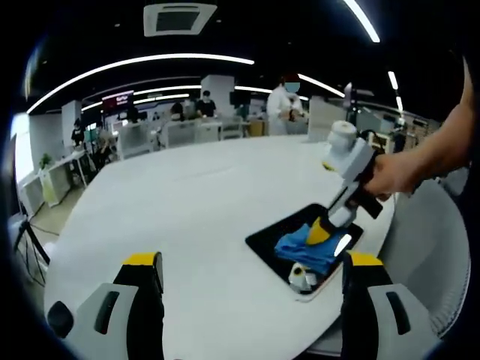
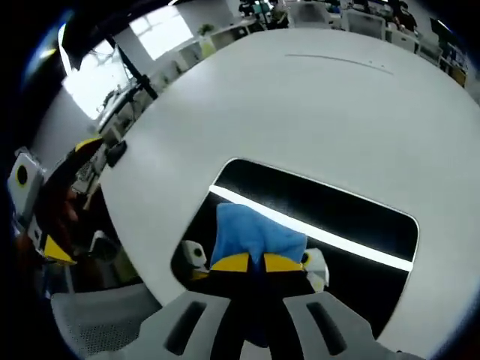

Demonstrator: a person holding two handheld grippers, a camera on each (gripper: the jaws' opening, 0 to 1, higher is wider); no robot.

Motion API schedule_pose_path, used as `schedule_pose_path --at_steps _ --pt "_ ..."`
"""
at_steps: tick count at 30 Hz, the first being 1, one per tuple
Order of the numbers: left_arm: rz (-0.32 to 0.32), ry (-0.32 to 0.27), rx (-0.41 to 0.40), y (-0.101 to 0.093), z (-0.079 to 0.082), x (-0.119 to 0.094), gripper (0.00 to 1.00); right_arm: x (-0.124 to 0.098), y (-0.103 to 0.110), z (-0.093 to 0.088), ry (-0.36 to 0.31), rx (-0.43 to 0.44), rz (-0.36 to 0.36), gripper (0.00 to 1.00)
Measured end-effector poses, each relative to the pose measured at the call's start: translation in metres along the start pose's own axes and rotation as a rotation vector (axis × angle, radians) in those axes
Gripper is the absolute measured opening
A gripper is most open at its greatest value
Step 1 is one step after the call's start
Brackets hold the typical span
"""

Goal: Wipe the mirror surface with the cleaning cloth until all visible marks leave the cleaned area.

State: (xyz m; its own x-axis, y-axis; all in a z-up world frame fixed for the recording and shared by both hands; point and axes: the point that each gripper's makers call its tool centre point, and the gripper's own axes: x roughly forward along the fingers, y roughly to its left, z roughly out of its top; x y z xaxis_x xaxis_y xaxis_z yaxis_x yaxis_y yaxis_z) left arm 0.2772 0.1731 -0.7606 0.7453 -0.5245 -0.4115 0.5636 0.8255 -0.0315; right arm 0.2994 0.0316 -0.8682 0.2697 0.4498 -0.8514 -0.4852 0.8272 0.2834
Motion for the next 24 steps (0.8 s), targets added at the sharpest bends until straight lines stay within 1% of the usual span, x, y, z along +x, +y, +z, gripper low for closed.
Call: schedule_pose_path --at_steps 5,12,19,22,24 --pt "0.000 0.006 -0.004 -0.001 -0.002 -0.002 1.00 -0.003 0.005 -0.010 0.018 0.002 0.012 0.00" --pt "0.001 0.014 -0.009 -0.003 -0.007 -0.003 1.00 -0.008 0.013 -0.025 0.021 0.021 0.032 0.00" --pt "-0.003 0.015 -0.011 -0.004 -0.008 -0.003 1.00 -0.011 0.020 -0.035 0.018 0.032 0.041 0.00" --pt "-0.005 0.016 -0.011 -0.004 -0.009 -0.002 1.00 -0.012 0.024 -0.040 0.033 0.045 0.056 0.00" --pt "-0.006 0.017 -0.012 -0.004 -0.010 -0.002 1.00 -0.012 0.025 -0.040 0.029 0.032 0.056 0.00"
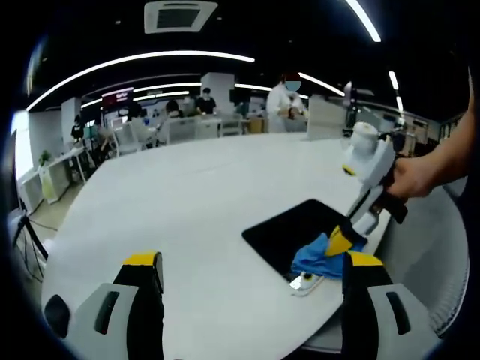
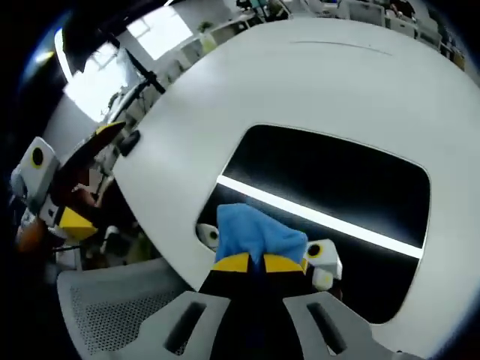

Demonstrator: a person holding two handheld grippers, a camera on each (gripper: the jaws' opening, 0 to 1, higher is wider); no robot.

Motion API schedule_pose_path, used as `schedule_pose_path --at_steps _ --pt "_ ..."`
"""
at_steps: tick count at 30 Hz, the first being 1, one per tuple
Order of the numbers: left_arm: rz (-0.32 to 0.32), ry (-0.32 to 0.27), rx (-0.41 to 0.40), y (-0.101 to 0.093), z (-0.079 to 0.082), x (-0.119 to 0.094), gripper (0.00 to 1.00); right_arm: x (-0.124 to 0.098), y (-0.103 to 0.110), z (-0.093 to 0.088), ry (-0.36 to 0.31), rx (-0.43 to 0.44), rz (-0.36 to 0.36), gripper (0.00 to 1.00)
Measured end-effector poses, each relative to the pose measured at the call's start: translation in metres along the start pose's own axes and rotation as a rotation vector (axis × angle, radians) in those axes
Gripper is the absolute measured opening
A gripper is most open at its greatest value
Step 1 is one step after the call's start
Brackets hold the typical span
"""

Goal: Wipe the mirror surface with the cleaning cloth until all visible marks leave the cleaned area.

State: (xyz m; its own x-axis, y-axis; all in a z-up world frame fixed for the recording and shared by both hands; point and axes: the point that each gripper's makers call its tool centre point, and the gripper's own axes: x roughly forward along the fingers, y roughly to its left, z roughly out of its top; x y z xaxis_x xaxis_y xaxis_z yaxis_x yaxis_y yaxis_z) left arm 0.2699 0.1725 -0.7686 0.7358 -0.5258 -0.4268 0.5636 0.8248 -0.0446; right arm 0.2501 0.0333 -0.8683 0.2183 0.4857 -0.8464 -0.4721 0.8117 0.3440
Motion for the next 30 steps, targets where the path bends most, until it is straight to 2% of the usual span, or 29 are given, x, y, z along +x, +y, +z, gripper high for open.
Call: schedule_pose_path --at_steps 19,30 --pt "-0.002 -0.006 -0.002 -0.002 0.002 0.003 1.00 -0.002 0.000 -0.003 0.010 0.016 0.024 0.00" --pt "-0.012 -0.005 0.002 -0.003 0.003 0.006 1.00 -0.011 -0.015 -0.009 0.013 0.030 0.013 0.00"
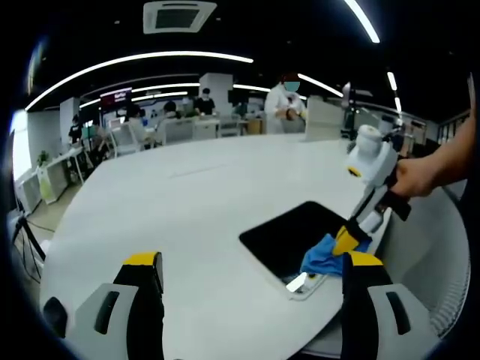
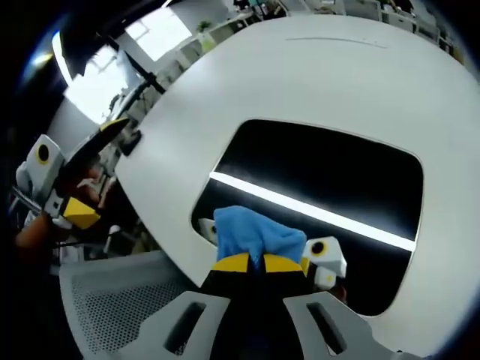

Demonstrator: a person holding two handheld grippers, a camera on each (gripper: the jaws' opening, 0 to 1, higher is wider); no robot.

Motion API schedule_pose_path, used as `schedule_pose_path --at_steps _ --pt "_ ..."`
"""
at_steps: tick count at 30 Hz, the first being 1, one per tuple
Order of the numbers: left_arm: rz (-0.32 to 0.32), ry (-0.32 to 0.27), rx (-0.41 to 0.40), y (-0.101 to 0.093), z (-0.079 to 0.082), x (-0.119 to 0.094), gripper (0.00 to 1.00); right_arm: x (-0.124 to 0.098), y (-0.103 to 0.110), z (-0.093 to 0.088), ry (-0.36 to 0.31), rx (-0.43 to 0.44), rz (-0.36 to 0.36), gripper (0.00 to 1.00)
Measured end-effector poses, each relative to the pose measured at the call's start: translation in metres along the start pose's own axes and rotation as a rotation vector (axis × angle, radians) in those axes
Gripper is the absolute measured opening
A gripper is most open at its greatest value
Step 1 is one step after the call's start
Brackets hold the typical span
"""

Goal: Wipe the mirror surface with the cleaning cloth until all visible marks leave the cleaned area.

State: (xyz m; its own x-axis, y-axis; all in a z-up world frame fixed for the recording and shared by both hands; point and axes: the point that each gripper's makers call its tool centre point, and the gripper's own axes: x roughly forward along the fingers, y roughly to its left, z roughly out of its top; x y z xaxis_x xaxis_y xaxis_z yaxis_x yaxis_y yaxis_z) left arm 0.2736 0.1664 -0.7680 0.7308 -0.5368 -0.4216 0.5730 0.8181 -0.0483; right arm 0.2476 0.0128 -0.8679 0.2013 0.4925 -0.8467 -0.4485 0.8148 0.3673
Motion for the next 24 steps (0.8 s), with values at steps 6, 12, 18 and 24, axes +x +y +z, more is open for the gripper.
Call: schedule_pose_path --at_steps 6,12,18,24 --pt "-0.006 0.005 0.002 0.000 -0.002 0.001 1.00 -0.005 -0.008 -0.003 0.004 0.007 -0.008 0.00" --pt "-0.009 0.003 0.008 0.001 0.000 0.002 1.00 -0.009 -0.015 -0.006 0.012 0.014 -0.015 0.00" --pt "-0.012 0.005 0.011 0.001 0.000 0.003 1.00 -0.010 -0.017 -0.007 0.020 0.010 -0.023 0.00" --pt "-0.015 0.009 0.012 0.001 -0.001 0.003 1.00 -0.009 -0.018 -0.005 0.023 0.010 -0.030 0.00"
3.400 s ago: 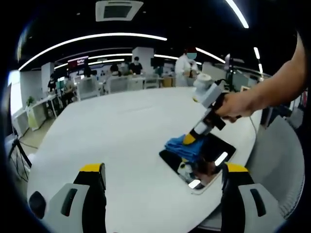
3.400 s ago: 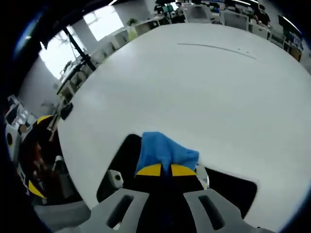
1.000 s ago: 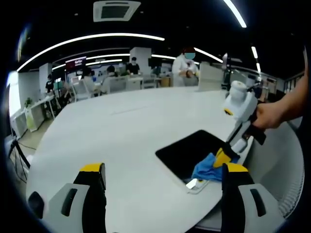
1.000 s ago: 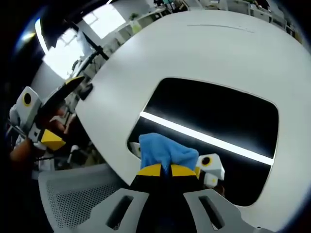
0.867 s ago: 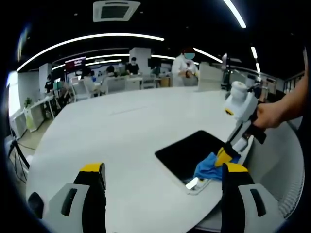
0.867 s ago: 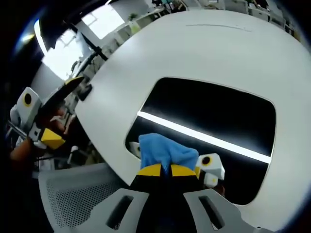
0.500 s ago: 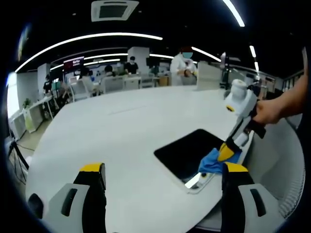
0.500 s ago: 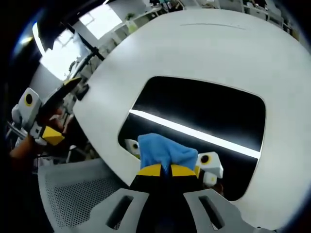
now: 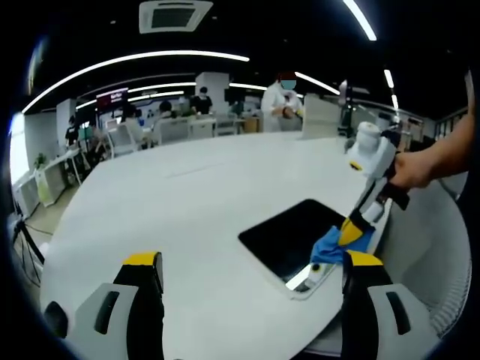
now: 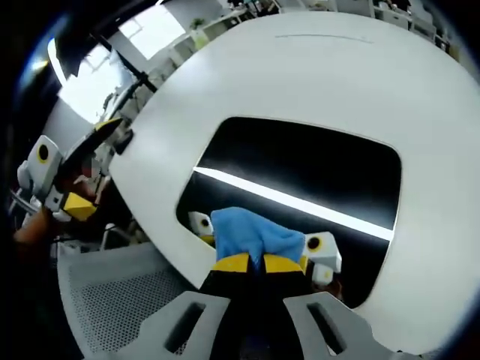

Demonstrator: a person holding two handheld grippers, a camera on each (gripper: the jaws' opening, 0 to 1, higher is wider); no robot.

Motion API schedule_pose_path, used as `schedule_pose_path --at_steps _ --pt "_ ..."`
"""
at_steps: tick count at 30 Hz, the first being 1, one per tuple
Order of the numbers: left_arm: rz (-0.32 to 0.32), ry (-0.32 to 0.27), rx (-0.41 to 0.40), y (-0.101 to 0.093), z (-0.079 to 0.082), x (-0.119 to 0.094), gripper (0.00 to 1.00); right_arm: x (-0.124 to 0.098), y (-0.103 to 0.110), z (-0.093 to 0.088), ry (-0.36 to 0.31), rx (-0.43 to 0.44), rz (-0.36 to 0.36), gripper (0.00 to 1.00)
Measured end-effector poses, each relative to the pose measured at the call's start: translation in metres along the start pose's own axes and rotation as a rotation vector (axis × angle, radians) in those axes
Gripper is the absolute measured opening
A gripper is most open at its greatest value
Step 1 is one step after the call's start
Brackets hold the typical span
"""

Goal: Wipe the mirror surface with the cleaning cloth until all visible marks leave the cleaned area.

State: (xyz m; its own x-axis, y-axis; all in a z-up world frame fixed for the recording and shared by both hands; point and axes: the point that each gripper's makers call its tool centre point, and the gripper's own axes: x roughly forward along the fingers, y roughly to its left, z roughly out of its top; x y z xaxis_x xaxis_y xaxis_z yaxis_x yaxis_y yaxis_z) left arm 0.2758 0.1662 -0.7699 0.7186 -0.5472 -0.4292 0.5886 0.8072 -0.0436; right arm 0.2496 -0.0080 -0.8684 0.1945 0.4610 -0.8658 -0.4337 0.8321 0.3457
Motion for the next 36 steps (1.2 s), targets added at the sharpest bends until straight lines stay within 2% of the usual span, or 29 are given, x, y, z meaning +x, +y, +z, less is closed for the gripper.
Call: schedule_pose_path --at_steps 10,15,24,36 --pt "0.002 0.006 -0.005 0.001 -0.003 0.000 1.00 0.004 -0.008 0.015 -0.009 -0.002 -0.015 0.00" --pt "0.005 0.010 -0.008 0.003 -0.005 0.000 1.00 0.008 -0.013 0.032 -0.017 -0.016 -0.033 0.00" --pt "0.016 0.013 -0.015 0.008 -0.007 -0.001 1.00 0.013 -0.023 0.052 -0.013 -0.027 -0.047 0.00" --pt "0.010 0.022 -0.013 0.005 -0.010 0.003 1.00 0.020 -0.036 0.080 -0.031 -0.037 -0.059 0.00"
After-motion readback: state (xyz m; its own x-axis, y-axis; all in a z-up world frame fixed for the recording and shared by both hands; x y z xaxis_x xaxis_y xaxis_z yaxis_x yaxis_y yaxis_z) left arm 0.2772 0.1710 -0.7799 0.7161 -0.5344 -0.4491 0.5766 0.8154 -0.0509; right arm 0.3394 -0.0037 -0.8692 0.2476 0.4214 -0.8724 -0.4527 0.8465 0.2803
